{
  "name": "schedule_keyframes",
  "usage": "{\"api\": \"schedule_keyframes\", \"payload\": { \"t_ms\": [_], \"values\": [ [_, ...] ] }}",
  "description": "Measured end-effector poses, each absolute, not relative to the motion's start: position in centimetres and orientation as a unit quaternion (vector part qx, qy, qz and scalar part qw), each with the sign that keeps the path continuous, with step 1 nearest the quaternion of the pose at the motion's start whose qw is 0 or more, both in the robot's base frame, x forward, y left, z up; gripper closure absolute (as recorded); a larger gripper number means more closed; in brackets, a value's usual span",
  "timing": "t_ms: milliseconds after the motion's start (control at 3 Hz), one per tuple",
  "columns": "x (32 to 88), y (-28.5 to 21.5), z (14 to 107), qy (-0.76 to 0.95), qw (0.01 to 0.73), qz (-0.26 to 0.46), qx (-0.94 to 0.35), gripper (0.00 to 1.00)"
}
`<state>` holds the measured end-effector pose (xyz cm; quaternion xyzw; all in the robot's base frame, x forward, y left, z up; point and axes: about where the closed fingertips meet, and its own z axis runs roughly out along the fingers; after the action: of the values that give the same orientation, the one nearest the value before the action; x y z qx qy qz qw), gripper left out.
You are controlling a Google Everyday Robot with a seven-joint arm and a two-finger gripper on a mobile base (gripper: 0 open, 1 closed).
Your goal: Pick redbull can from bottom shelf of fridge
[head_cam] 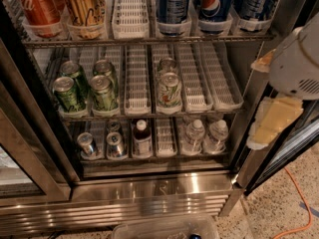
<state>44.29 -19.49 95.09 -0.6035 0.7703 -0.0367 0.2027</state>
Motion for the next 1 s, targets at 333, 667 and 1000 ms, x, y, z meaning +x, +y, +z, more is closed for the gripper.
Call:
{"api": "schedule_keyframes", "payload": {
  "t_ms": [333,667,1000],
  "values": [
    [45.5,-16.2,90.8,0.763,0.202,-0.010,-0.614,0.00],
    [45.4,-16.2,90.8,0.763,0.202,-0.010,-0.614,0.00],
    [44.2,-15.6,89.0,0.758,0.198,0.022,-0.621,0.00]
  ]
}}
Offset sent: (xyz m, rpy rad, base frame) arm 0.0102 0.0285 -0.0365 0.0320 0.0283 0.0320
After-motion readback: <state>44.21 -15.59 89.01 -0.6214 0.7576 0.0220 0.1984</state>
